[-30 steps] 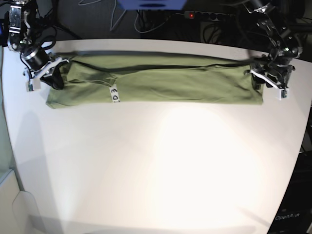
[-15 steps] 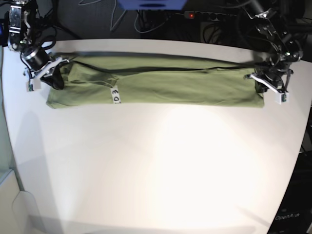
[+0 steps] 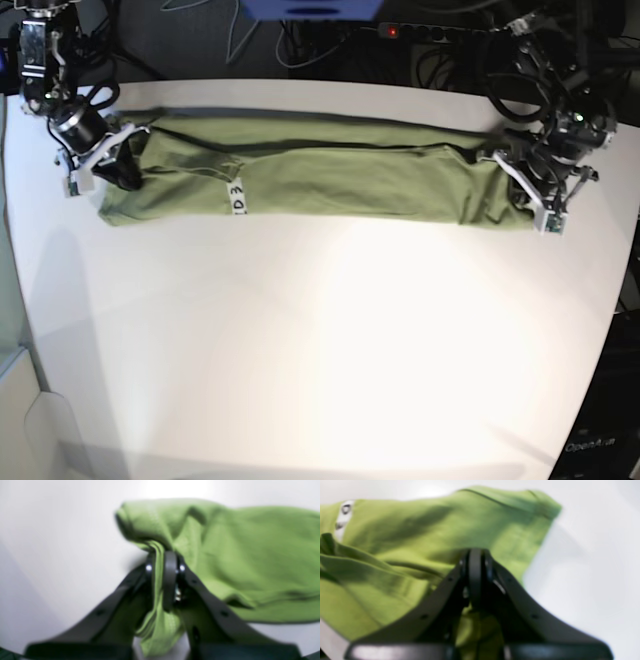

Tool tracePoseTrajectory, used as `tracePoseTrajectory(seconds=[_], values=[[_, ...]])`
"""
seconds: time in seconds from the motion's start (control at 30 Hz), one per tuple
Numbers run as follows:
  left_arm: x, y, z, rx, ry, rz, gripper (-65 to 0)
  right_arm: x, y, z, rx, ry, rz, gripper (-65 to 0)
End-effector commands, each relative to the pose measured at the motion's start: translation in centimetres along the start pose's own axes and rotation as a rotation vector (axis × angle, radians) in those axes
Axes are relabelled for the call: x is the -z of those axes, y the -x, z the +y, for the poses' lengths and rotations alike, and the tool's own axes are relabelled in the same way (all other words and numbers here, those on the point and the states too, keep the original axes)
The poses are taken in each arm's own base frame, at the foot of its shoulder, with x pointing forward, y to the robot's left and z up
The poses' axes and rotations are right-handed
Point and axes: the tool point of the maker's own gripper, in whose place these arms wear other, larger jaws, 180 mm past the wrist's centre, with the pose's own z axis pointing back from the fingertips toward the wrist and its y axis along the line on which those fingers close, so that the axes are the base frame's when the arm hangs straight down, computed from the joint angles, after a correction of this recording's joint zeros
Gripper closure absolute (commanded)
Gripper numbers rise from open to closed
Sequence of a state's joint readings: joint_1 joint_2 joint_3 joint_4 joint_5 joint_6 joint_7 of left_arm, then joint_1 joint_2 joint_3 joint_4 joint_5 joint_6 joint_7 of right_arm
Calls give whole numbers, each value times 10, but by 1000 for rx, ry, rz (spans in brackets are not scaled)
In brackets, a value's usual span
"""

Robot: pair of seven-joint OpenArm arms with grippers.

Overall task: Fold the T-shirt properly
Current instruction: 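Fold the strip end held by the left gripper toward the right gripper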

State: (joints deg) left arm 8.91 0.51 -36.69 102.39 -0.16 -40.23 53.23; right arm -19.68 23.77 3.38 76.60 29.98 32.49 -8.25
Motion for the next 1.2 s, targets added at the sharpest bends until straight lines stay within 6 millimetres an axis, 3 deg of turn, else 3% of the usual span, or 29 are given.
tracePoseTrajectory(seconds=[0.0, 0.07, 0.2, 0.33, 0.5, 0.77, 0.97, 1.07, 1.17], values=[[-6, -20, 1, 26, -11, -56, -16, -2, -1, -2, -22, -3, 14, -9], [-12, -38, -12, 79, 3, -95, -16, -1, 1, 1, -24, -11, 19, -9], [-18, -55, -34, 150, 36, -136, -16, -1, 0, 1, -25, -11, 17, -9], [-12, -52, -43, 273, -1, -76, -16, 1, -6, -1, -33, -10, 8, -9], [-9, -57, -70, 442, -41, -35, -16, 1, -6, -1, -33, -10, 8, -9], [-9, -69, -143, 569, 50, -61, -16, 3, -3, 4, -32, -22, 13, -9], [-16, -60, -203, 623, 193, -87, -16, 4, -5, 4, -33, -22, 10, -9], [-21, -56, -225, 660, 245, -99, -16, 4, -5, 4, -33, -22, 10, -9], [-21, -54, -231, 671, 260, -99, -16, 4, -5, 4, -33, -22, 10, -9]])
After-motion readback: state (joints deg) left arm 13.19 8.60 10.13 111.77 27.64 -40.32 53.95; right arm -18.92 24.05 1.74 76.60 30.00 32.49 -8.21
